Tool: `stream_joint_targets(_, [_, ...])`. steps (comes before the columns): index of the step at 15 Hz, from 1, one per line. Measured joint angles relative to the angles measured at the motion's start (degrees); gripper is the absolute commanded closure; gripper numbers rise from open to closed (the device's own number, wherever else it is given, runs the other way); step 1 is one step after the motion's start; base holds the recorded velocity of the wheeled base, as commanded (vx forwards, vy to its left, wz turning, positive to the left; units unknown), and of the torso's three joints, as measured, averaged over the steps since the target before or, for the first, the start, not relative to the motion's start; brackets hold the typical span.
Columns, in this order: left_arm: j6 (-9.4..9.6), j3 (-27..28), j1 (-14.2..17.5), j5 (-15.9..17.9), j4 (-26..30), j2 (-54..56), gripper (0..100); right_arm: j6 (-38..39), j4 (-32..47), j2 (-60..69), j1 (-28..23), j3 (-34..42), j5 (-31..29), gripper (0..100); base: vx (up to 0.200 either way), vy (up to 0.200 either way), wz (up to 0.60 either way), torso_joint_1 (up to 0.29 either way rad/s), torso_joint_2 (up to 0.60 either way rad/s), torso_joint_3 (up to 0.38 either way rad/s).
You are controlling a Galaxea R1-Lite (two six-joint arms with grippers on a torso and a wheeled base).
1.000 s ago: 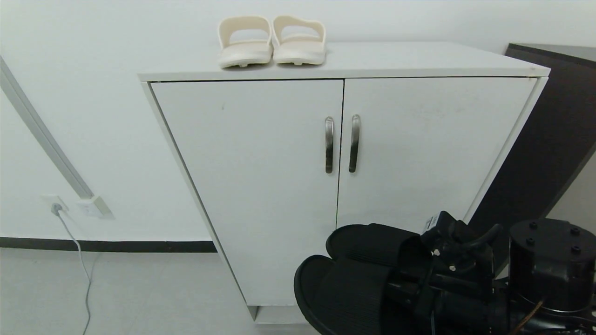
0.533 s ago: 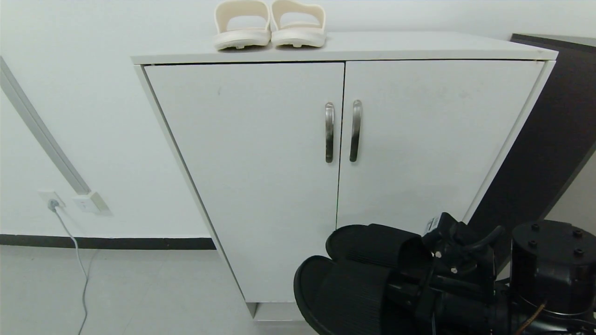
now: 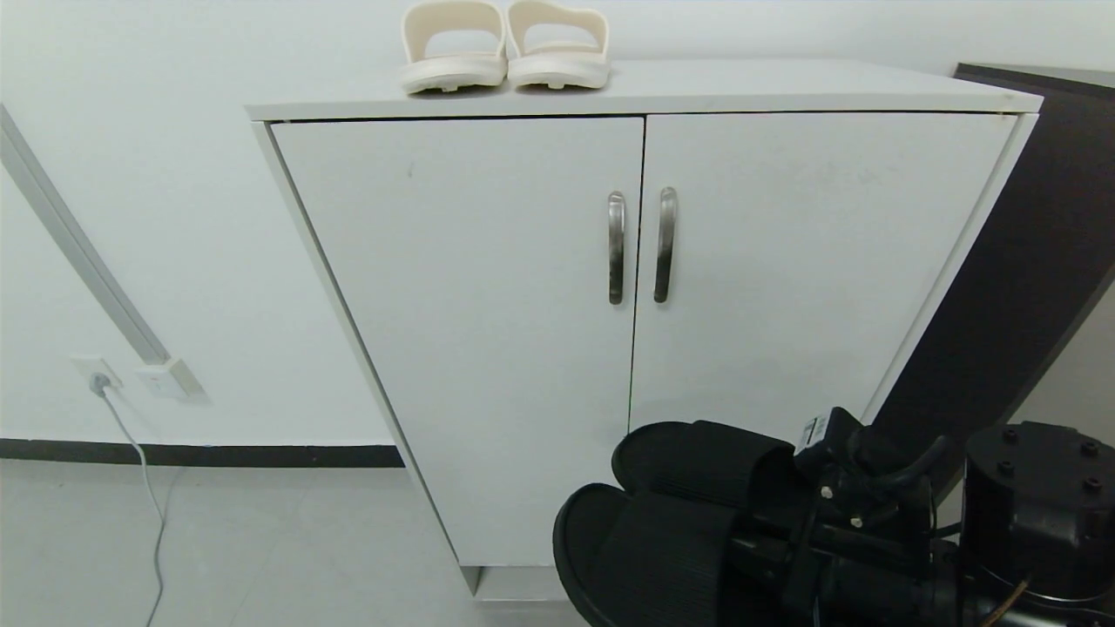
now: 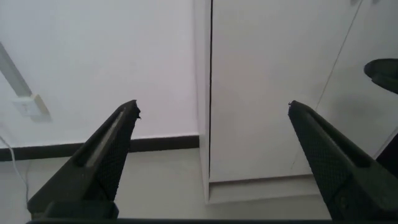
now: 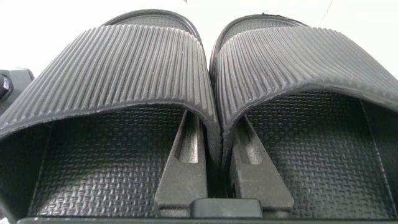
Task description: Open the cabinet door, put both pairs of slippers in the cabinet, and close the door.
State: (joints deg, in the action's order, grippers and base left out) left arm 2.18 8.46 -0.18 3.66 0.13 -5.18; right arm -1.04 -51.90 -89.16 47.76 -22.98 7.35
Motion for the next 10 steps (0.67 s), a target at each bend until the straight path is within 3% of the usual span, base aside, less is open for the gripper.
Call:
stream_joint_targets(1, [0.49, 0.6, -0.2, 1.9, -0.1, -2.3, 0, 0.0, 0.0, 0.0, 0.0, 0.2, -0.1, 100, 0.0, 0.0, 0.0, 0.0, 0.0, 0.0])
stream_joint_targets(4, [0.96, 2.0, -1.8, 13.2, -2.6, -9.8, 0, 0.1, 0.2, 0.0, 0.1, 0.2, -0.1, 100, 0.0, 0.0, 0.0, 0.0, 0.0, 0.0])
stream_joint_targets(6, [0.88, 3.5, -2.4, 19.0, -5.4, -15.6, 0, 0.4, 0.2, -0.1, 0.1, 0.0, -0.1, 100, 0.0, 0.0, 0.0, 0.0, 0.0, 0.0])
stream_joint_targets(8, [0.17, 5.4, -2.9, 22.9, -9.3, -21.8, 0, 1.1, 0.2, 0.0, 0.1, -0.1, -0.1, 100, 0.0, 0.0, 0.0, 0.0, 0.0, 0.0])
stream_joint_targets(10, [-1.15, 8.7, -5.5, 24.8, -13.5, -28.9, 0, 1.3, 0.2, 0.0, 0.2, -0.1, -0.1, 100, 0.0, 0.0, 0.0, 0.0, 0.0, 0.0])
